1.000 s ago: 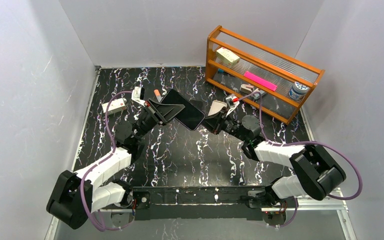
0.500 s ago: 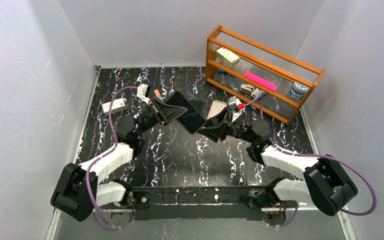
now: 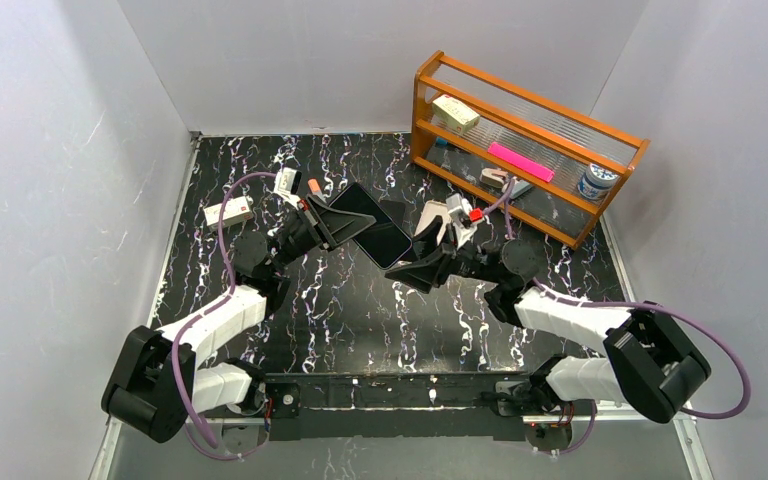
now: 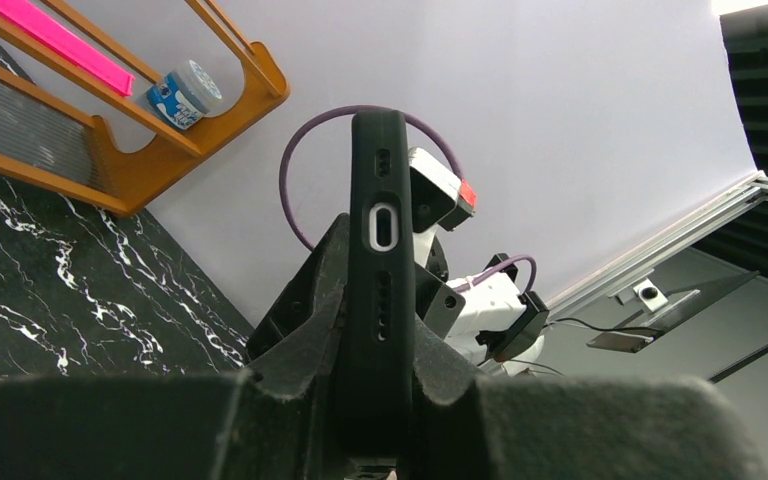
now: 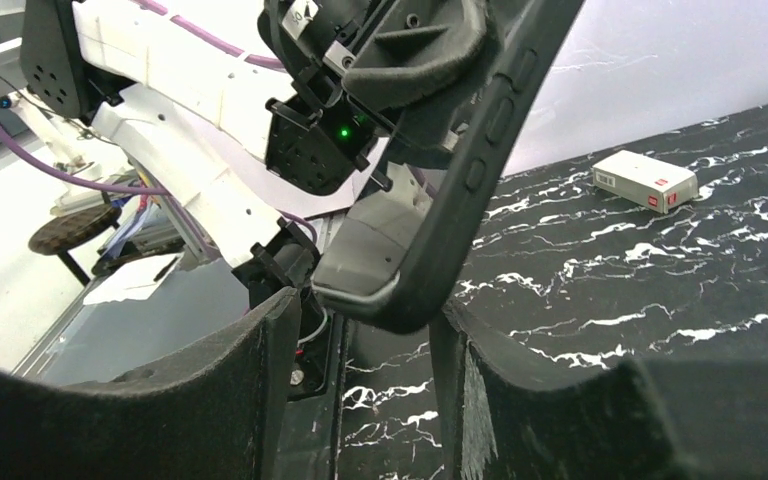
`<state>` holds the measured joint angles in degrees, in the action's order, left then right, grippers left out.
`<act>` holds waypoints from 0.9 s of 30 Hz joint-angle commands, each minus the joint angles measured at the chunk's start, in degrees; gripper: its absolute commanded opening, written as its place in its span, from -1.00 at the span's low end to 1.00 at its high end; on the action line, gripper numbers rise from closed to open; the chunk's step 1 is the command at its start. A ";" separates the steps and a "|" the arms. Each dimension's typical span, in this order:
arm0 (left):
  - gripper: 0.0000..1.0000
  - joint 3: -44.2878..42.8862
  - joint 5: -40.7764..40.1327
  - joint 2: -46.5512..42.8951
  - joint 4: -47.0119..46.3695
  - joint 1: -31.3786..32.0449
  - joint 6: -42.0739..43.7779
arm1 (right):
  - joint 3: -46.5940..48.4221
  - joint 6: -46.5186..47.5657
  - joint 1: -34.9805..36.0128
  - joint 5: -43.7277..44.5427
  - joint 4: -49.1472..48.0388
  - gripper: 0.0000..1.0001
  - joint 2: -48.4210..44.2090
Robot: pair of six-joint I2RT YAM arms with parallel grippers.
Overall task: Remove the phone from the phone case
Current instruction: Remove the phone case from the phone.
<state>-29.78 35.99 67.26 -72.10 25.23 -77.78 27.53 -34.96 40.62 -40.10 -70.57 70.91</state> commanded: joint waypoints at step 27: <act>-1.00 -2.52 -1.58 -0.21 -4.75 0.69 -8.09 | 5.56 18.78 1.85 -3.48 5.57 -0.47 -0.49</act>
<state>-29.78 36.71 67.40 -73.89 25.71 -82.30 30.65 -25.54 42.74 -44.97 -68.82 71.77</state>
